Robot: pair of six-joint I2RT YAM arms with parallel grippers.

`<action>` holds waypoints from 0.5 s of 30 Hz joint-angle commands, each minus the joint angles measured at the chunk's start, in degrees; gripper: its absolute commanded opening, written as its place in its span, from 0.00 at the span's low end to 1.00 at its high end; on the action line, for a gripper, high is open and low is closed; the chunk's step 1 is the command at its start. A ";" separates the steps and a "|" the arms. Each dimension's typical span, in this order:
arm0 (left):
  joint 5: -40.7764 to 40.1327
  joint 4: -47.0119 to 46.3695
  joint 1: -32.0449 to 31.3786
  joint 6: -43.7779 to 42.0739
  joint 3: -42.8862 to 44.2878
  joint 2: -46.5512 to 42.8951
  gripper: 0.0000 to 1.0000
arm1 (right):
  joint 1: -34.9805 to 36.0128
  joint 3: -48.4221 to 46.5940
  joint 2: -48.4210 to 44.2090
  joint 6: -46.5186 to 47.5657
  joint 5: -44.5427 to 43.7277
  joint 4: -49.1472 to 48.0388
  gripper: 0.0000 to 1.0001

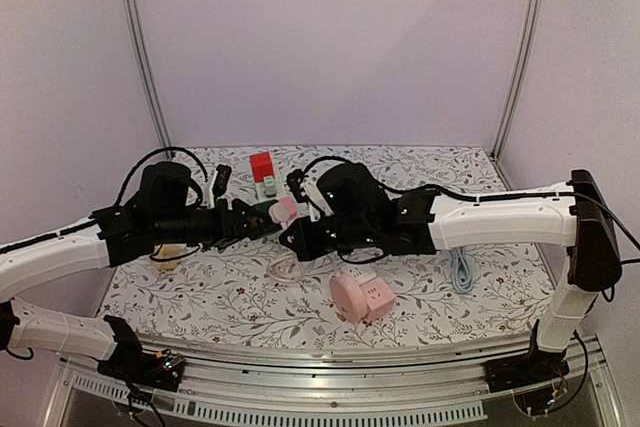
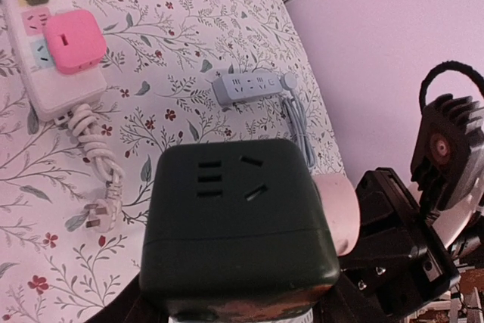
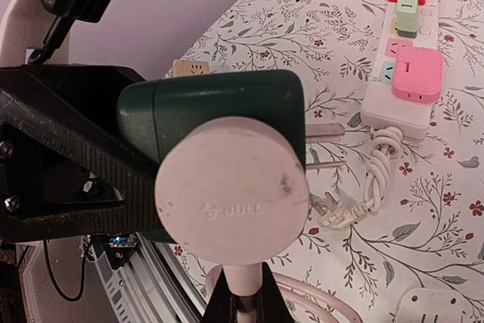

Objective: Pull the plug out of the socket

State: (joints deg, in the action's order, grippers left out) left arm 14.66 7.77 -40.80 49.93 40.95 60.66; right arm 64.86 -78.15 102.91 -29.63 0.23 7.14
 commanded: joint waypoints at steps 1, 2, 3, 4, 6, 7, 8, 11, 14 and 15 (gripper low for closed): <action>3.46 -6.00 0.88 1.13 0.45 -3.22 0.15 | -2.06 1.29 2.43 -2.04 -5.38 5.71 0.00; 3.11 -5.44 0.89 0.52 0.33 -3.19 0.15 | -2.11 1.18 2.06 -2.09 -5.33 5.78 0.00; 2.79 -4.90 0.85 -0.14 0.17 -3.11 0.15 | -2.09 1.09 1.77 -2.17 -5.28 5.85 0.00; 2.42 -4.30 0.90 -1.05 -0.06 -3.03 0.15 | -2.11 0.96 1.28 -2.19 -5.24 5.94 0.00; 1.21 -2.19 0.94 -3.08 -0.33 -2.61 0.14 | -2.14 0.61 0.21 -2.19 -5.17 6.19 0.00; 0.64 -0.85 0.91 -4.35 -0.34 -2.41 0.14 | -2.19 0.29 -0.23 -2.19 -5.09 6.42 0.00; -0.21 0.50 0.90 -5.79 -0.42 -2.13 0.14 | -2.25 0.02 -0.88 -2.19 -5.02 6.60 0.00; -3.26 4.04 0.90 -8.90 -1.79 -1.25 0.14 | -2.28 -0.84 -2.89 -2.19 -4.98 6.99 0.00; -4.73 5.77 0.84 -10.52 -3.44 -0.52 0.12 | -2.50 -1.74 -4.64 -2.19 -5.13 7.53 0.00; -5.23 6.14 0.89 -10.88 -3.84 -0.39 0.12 | -2.63 -1.93 -5.28 -2.23 -5.23 7.63 0.00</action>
State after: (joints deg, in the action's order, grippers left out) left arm 13.89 7.64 -40.71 44.01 40.03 60.45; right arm 64.86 -78.46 102.48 -30.02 0.71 8.82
